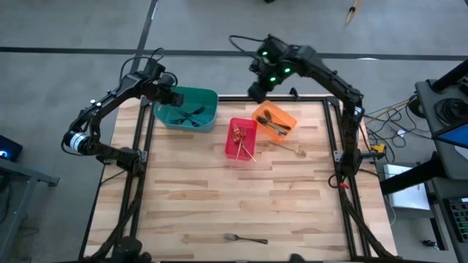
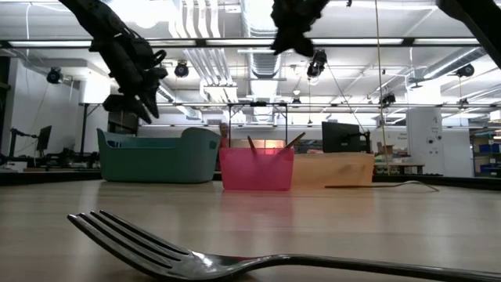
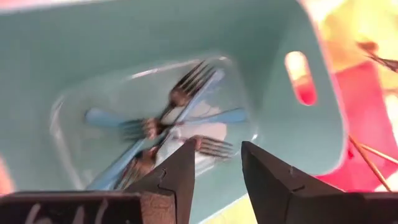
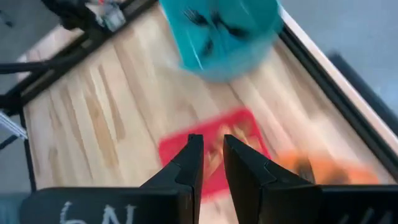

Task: Sort silverware by color (type)
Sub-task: Put the golden fork into the red bin

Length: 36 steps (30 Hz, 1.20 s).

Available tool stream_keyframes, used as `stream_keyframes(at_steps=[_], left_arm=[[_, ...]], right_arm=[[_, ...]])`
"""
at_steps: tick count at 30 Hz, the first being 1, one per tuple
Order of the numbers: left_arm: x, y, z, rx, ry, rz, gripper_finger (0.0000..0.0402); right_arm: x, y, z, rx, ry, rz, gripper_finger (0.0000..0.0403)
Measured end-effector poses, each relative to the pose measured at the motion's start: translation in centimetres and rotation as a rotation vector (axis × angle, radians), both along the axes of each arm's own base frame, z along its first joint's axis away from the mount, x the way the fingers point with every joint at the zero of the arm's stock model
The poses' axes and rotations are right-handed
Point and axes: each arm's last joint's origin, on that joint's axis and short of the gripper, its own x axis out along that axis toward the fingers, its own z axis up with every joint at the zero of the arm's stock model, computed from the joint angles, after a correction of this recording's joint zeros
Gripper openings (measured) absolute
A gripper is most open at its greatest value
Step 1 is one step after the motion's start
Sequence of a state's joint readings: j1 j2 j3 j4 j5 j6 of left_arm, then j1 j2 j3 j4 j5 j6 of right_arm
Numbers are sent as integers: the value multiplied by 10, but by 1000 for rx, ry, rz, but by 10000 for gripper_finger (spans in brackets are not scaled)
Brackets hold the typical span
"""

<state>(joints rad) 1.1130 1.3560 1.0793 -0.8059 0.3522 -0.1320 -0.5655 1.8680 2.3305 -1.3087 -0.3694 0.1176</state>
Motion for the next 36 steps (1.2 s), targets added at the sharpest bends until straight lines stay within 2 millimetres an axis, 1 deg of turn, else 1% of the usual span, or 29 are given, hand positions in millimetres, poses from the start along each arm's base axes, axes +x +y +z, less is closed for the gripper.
stream_keyframes(at_steps=[4, 7, 12, 17, 20, 24, 28, 31, 36], left_arm=[[4, 2, 5, 67, -24, -94, 111], [7, 3, 10, 130, -25, -152, 111], [12, 4, 18, 217, -32, -263, 111], [15, 4, 20, 359, 20, -440, 111], [15, 4, 21, 417, 44, -514, 111], [15, 4, 21, 431, 52, -535, 111], [20, 5, 17, 420, 47, -542, 111], [31, 8, 7, 372, 40, -546, 111], [51, 17, -19, 267, 76, -537, 111]], right_arm=[[-29, -3, 3, 86, 107, -82, 54], [-37, -3, 6, 104, 131, -134, 54], [-36, -4, 10, 39, 114, -160, 54], [-26, -9, 8, 1, 63, -153, 54], [-22, -15, 8, -53, 31, -151, 54], [-19, -33, 8, -174, -14, -153, 54], [-20, -59, 8, -270, -76, -168, 54], [-25, -81, 5, -325, -100, -196, 54], [-40, -115, -5, -362, -87, -251, 54]])
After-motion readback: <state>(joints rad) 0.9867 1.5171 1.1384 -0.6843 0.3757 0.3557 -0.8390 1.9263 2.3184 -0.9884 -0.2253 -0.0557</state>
